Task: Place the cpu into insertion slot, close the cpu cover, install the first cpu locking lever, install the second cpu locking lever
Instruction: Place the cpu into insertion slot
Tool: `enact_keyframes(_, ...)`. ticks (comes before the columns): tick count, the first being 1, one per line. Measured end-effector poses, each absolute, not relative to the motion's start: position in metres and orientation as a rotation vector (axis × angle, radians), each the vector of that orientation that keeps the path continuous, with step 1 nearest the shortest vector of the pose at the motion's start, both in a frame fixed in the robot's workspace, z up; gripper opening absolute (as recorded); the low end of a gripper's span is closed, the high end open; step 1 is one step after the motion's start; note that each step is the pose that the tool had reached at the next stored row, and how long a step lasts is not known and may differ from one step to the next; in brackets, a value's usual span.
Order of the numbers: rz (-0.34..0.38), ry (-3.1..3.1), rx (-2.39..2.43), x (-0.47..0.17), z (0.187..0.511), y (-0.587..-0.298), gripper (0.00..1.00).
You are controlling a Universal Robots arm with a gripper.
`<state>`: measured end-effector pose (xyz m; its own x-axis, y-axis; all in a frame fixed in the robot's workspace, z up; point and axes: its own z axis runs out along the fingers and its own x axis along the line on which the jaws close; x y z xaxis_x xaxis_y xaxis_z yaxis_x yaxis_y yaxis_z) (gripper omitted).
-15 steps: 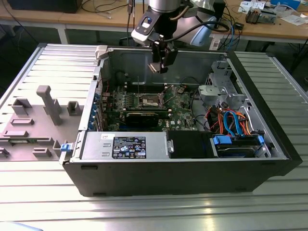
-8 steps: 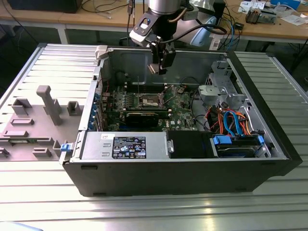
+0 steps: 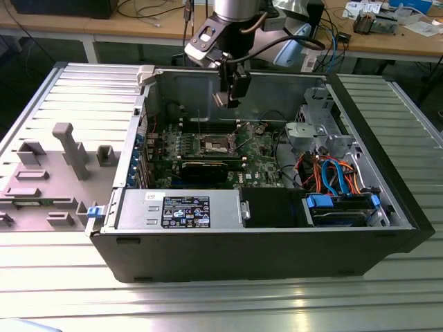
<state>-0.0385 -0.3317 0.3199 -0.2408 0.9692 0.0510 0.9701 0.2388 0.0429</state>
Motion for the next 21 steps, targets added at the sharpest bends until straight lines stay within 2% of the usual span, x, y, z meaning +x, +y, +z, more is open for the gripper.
enact_keyframes(21, -0.088, -2.281, -2.159, -0.041, 0.308, -0.331, 0.54)
